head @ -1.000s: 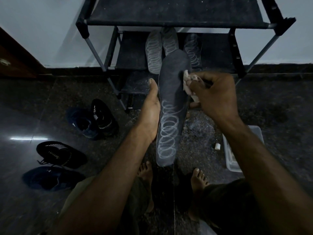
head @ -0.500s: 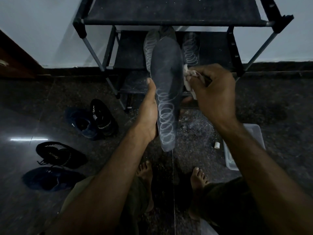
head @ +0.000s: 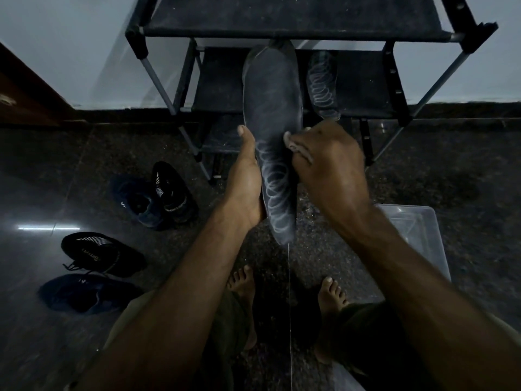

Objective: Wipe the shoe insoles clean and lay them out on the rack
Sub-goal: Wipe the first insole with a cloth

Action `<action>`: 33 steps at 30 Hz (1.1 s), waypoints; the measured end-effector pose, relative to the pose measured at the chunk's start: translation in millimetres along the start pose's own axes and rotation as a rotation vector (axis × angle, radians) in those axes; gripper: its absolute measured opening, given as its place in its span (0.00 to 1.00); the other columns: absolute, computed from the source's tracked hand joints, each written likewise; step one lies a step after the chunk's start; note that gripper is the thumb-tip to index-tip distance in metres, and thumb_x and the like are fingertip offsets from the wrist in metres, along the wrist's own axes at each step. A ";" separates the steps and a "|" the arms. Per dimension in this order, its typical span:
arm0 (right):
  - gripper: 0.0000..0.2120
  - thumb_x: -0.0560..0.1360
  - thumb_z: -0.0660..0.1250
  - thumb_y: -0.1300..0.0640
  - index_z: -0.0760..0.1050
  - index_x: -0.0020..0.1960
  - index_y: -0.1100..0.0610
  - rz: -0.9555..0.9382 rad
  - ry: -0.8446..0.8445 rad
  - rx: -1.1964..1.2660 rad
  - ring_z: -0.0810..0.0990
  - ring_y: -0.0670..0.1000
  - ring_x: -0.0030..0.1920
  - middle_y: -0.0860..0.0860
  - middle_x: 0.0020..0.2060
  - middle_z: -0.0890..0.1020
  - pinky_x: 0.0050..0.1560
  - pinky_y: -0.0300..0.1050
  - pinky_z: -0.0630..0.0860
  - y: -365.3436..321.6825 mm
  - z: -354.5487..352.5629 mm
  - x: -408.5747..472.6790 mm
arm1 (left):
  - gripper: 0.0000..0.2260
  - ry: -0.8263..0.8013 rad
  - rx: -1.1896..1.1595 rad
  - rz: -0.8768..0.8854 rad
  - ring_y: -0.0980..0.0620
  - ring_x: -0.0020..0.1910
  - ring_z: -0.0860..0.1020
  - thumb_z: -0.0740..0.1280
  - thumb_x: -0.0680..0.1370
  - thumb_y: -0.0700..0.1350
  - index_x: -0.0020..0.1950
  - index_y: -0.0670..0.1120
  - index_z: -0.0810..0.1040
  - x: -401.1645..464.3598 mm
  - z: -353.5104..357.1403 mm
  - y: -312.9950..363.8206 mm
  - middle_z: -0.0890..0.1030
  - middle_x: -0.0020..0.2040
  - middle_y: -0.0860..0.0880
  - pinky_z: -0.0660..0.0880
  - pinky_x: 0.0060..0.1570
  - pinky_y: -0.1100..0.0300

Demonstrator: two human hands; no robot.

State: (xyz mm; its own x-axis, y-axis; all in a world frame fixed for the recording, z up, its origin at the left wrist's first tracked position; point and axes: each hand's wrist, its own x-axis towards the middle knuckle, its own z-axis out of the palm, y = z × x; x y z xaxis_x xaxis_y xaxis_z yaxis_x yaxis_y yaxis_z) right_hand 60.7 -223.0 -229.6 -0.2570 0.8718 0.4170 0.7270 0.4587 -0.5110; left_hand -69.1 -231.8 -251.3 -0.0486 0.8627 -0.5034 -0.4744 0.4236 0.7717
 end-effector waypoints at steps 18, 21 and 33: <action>0.05 0.76 0.68 0.63 0.82 0.48 0.63 -0.001 0.044 0.020 0.76 0.53 0.35 0.57 0.40 0.77 0.32 0.47 0.76 1.9 -6.5 2.7 | 0.33 -0.155 -0.094 0.003 0.42 0.62 0.78 0.48 0.80 0.67 0.61 0.43 0.79 -2.2 5.0 -7.6 0.81 0.59 0.40 0.72 0.64 0.47; 0.06 0.75 0.68 0.63 0.83 0.48 0.63 -0.064 -0.044 0.096 0.76 0.52 0.36 0.56 0.40 0.77 0.34 0.46 0.76 -11.2 -1.6 -4.6 | 0.35 -0.187 -0.156 -0.007 0.43 0.64 0.77 0.48 0.80 0.68 0.65 0.41 0.76 -4.2 3.0 -4.6 0.80 0.62 0.40 0.69 0.68 0.47; 0.05 0.75 0.69 0.63 0.83 0.46 0.63 -0.071 -0.001 0.126 0.77 0.52 0.35 0.55 0.40 0.77 0.33 0.49 0.77 -7.2 -0.8 -2.1 | 0.32 -0.220 -0.218 0.002 0.44 0.61 0.79 0.48 0.81 0.64 0.65 0.41 0.76 -10.8 7.3 -1.6 0.80 0.61 0.41 0.73 0.64 0.50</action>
State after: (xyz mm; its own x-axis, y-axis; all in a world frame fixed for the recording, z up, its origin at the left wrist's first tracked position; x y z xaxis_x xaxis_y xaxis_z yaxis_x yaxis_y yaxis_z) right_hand 56.5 -228.3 -226.1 -0.3055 0.8368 0.4543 0.6215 0.5367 -0.5707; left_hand -61.4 -239.8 -244.2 0.1307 0.9128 -0.3870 -0.6529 0.3730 0.6592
